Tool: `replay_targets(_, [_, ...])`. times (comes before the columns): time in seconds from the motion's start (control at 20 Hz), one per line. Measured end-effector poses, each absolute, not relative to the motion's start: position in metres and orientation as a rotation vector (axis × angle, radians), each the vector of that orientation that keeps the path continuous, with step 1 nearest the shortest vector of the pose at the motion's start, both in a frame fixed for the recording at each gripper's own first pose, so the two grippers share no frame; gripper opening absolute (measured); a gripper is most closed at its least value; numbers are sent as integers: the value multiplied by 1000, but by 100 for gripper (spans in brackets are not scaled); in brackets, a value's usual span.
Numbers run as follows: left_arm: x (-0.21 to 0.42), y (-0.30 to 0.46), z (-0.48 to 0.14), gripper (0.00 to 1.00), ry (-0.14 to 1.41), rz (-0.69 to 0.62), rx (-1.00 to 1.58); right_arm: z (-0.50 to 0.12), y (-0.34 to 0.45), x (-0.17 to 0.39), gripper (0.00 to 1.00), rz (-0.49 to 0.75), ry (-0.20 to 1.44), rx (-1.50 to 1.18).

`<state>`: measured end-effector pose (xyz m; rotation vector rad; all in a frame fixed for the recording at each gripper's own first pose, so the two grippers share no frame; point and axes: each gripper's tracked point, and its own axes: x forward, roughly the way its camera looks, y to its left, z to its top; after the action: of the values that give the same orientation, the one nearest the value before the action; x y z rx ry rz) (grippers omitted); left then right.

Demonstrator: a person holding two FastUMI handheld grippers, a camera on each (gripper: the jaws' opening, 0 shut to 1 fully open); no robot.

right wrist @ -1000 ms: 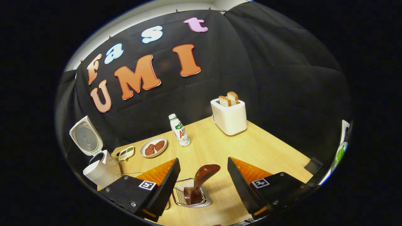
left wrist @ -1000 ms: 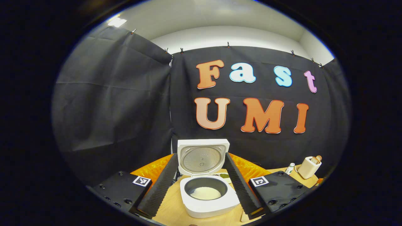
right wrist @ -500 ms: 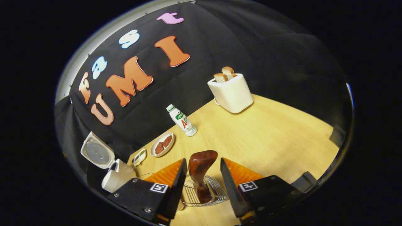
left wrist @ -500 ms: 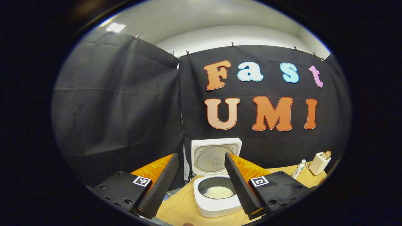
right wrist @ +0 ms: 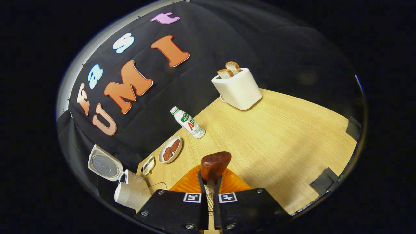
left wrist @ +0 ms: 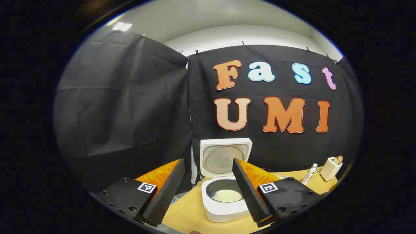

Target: Close the left gripper, press the button to open the rice cooker; take a wooden spoon from the chopstick holder with the right hand, scoop a spoonful of rice and pour it into the rice cooker, then put the wooden spoon back into the chopstick holder.

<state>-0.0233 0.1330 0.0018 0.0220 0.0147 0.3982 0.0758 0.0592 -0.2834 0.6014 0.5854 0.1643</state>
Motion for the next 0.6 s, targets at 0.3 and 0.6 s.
replay_targets(0.3, [-31, 147, 10, 100, -12, 398, 2, -245, 64, 70, 5, 186, 502, 476])
replay_targets(0.6, [-29, 161, 4, 100, -3, 376, 25, -196, 82, 57, 5, 223, 401, 283])
